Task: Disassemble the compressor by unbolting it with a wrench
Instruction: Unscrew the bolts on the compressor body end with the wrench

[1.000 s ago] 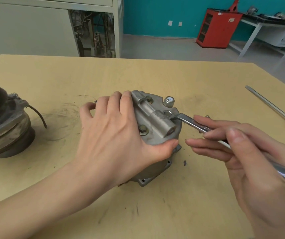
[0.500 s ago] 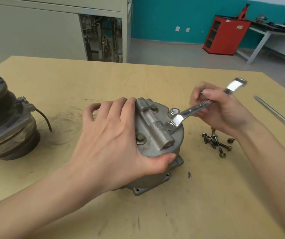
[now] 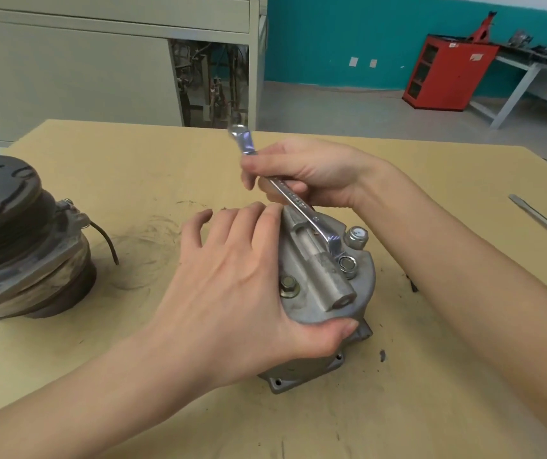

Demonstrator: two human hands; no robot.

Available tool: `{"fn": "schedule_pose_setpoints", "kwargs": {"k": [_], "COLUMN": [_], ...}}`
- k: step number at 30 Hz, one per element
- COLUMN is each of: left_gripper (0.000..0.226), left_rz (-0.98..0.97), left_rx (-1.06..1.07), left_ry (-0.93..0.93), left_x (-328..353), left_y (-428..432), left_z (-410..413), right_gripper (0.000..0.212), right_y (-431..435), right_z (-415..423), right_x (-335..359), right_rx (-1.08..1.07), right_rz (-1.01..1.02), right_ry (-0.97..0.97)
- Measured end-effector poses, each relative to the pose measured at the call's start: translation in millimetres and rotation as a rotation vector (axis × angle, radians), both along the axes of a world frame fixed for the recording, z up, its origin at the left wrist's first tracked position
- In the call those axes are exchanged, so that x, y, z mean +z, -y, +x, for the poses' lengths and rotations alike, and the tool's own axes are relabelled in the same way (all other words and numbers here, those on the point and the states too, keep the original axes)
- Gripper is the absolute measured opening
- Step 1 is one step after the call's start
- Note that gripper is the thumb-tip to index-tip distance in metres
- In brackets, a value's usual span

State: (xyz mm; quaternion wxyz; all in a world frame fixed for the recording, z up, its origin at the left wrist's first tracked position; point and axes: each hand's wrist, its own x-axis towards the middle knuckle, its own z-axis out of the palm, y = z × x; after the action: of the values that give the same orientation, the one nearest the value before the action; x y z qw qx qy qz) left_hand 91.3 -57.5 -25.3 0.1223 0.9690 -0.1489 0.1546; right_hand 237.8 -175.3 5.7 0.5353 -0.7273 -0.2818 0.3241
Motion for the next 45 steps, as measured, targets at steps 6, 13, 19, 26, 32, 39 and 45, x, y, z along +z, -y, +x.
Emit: {"fn": "schedule_pose_setpoints", "kwargs": {"k": [6,13,19,26,32,39,45], "left_gripper": [0.108,0.112,0.117,0.122,0.124,0.122,0.120], "left_rz": [-0.002,0.025,0.029,0.031,0.042,0.036,0.030], "left_rx": [-0.005,0.002,0.009,0.012,0.021,0.024,0.029], "left_ry": [-0.003,-0.015,-0.020,-0.008,0.000,0.003,0.002], "left_x": [-0.2,0.4,2.2,0.9,0.0,0.1,-0.6], "left_y": [-0.3,0.2,-0.3,-1.4,-1.2,-0.4,0.7], "left_z": [0.5,0.3,-1.0,-0.6,0.0,-0.1,-0.9], "right_gripper": [0.036,0.038,0.036,0.027,0.024,0.016,0.017], "right_y": [-2.8,17.0,32.4,83.2,65.5,58.6,61.4], "right_z": [1.4,2.2,-15.4,-118.6,-177.6,-189.2,-201.2], "right_x": [12.8,6.3,32.6,13.7,-30.8,-59.4,-79.2], "right_rx": [0.104,-0.077,-0.499,-0.920,-1.051,-0.890,-0.787], "right_rz": [0.064,0.270,0.558,0.758,0.680,0.614,0.547], "right_ry": [-0.069,-0.367,-0.315,0.289,0.981,1.187,1.137]}}
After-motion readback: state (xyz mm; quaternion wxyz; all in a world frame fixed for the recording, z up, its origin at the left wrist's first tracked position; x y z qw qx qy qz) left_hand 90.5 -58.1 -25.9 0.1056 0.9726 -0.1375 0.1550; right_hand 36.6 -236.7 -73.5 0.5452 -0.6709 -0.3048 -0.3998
